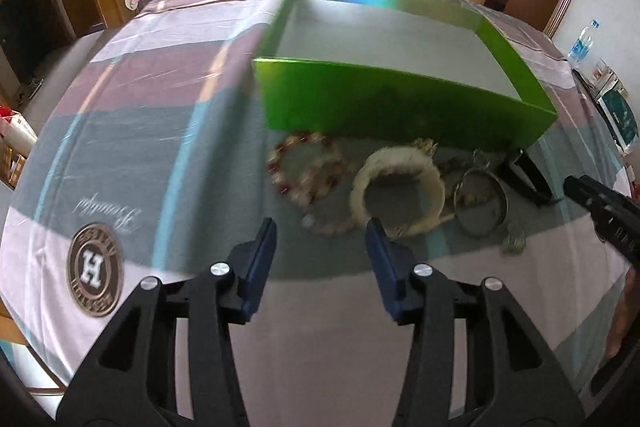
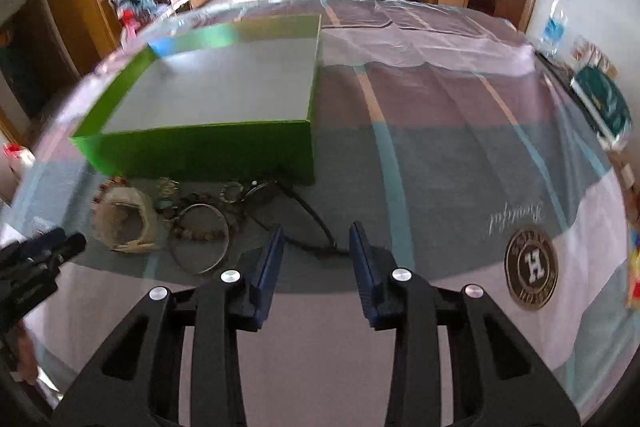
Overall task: Organize jewelry
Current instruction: 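Grasp the cream-white watch with the left gripper while the right gripper grasps the black-strap watch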
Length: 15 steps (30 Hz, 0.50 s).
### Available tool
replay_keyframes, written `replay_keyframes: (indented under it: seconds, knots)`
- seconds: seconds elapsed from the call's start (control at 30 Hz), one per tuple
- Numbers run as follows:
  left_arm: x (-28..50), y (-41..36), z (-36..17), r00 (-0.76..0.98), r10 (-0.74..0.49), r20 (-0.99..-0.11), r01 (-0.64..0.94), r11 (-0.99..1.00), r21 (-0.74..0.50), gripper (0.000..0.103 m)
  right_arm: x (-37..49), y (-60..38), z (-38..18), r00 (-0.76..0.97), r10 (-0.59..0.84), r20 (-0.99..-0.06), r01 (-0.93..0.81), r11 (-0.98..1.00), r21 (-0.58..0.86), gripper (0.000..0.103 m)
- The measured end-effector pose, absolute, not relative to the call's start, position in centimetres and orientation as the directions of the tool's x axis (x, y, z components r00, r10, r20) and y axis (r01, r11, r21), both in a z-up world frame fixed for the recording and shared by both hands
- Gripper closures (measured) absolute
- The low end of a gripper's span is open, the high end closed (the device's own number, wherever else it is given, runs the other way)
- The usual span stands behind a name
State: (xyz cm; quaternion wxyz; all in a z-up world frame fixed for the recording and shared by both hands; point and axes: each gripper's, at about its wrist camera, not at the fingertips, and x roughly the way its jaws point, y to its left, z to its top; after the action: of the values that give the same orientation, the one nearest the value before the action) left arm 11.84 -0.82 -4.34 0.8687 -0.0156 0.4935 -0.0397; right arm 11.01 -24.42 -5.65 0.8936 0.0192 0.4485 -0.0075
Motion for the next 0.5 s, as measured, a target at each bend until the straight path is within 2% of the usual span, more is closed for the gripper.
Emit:
replay_keyframes:
  seconds: [0.2,0.27,0.5]
  knots:
    - [14.6,-2.9,-6.0,0.472,-0.083,-0.877,0.072,0.996,-0.056,0.056,13.1,-23.8,-7.7,0.568,0.017,-0.823,0.009,1.000,0.027,0.067]
    - [15.0,-3.0,-6.6,0.458,-0.092,-0.884,0.074,0.995,-0.066,0.066,13.4,-23.7,-7.9,0.572,0.014,-0.820,0.007,1.000,0.022,0.067]
    - [14.9,-2.7,-7.0,0.453,-0.113,-0.884,0.080,0.993,-0.086,0.080,14.4,-23.8,-9.1,0.564,0.017,-0.825,0.012,0.999,0.029,0.067]
